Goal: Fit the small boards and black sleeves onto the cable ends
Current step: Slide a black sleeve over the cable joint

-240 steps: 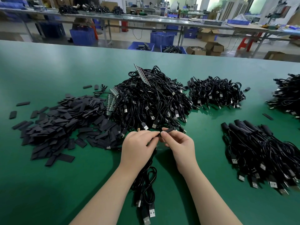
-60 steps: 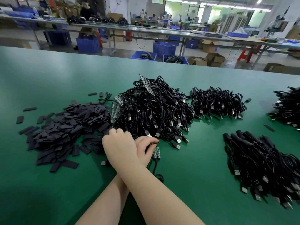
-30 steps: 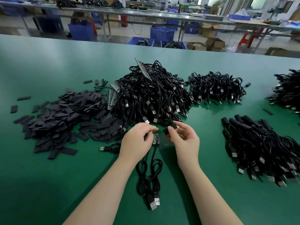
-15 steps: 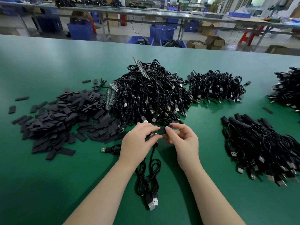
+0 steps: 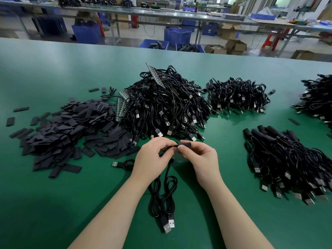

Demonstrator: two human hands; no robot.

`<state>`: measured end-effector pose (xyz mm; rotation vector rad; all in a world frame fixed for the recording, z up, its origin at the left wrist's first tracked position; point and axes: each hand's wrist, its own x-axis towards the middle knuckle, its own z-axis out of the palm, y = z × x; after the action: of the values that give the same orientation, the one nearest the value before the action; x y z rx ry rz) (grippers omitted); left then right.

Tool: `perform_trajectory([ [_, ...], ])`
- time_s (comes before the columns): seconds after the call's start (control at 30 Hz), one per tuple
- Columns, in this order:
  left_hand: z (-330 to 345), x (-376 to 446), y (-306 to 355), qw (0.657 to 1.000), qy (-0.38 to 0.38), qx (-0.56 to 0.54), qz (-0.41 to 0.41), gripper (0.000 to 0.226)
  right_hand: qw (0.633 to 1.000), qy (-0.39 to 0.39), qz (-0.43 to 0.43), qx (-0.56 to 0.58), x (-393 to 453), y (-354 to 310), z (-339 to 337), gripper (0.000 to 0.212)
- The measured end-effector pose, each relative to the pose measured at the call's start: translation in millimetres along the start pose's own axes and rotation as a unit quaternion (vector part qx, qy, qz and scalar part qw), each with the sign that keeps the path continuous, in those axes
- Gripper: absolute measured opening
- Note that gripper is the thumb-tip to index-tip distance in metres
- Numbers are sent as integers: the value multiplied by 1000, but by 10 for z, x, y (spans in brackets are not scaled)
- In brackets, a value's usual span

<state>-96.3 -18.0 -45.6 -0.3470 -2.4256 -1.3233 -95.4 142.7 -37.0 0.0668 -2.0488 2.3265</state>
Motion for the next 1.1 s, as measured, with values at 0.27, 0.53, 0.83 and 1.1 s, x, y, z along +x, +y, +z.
perform_trajectory([
  [0.27,-24,-17,51,999,-9,-2,-45,34,997,39,15,65,18,17,-13,13],
  [0.53,-7,-31,64,999,16,13,-49,27,996,37,5,79,5,3,5,18],
  [0.83,-17,-34,117,995,23,88,37,25,996,50,7,69,-2,5,3,16],
  [1.1,-14,-25,72,999,-2,47,4,27,997,61,-13,44,-32,-48,33,22],
])
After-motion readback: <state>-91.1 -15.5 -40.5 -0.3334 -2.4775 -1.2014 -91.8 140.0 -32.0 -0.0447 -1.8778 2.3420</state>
